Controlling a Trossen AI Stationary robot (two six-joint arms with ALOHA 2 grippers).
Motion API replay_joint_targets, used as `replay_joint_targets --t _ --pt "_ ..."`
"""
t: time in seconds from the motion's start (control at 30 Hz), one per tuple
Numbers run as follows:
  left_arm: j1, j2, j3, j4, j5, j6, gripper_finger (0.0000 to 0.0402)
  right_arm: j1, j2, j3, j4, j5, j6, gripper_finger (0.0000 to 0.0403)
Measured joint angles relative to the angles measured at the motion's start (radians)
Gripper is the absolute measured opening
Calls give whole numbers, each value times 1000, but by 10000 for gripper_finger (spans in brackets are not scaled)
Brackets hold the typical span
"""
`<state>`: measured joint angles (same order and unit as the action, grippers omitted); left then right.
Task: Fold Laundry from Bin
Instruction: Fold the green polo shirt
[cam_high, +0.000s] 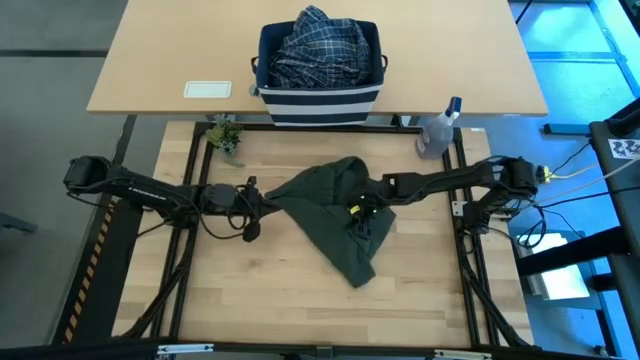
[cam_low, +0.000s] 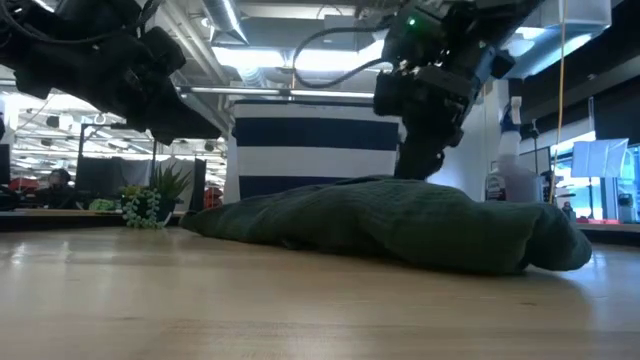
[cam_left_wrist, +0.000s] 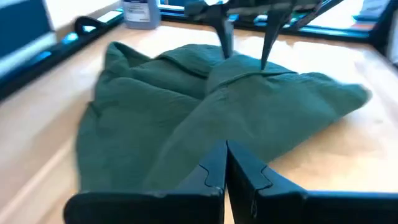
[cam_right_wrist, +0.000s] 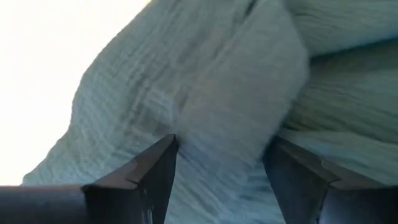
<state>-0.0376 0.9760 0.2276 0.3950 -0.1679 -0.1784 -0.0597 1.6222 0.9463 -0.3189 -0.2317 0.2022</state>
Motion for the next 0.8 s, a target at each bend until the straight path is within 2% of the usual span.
replay_joint_targets --t 0.13,0.23,0.33,0.47,0.53,0.63,0.8 --pt "-1 0 0 15 44 -21 0 0 17 0 39 -15 -4 227" --pt "0 0 0 17 44 -21 0 0 13 0 65 -15 -25 195" --pt "0 0 0 48 75 -13 0 0 -5 1 103 -17 -34 135" --pt "0 7 1 135 111 32 6 0 -11 32 99 -28 -57 30" --pt "0 7 1 158 110 54 22 1 -11 56 101 -33 -73 13" --pt "9 7 1 166 100 58 61 11 -11 87 101 -33 -79 20" --pt "32 7 1 179 98 58 139 44 -11 142 99 -23 -145 7"
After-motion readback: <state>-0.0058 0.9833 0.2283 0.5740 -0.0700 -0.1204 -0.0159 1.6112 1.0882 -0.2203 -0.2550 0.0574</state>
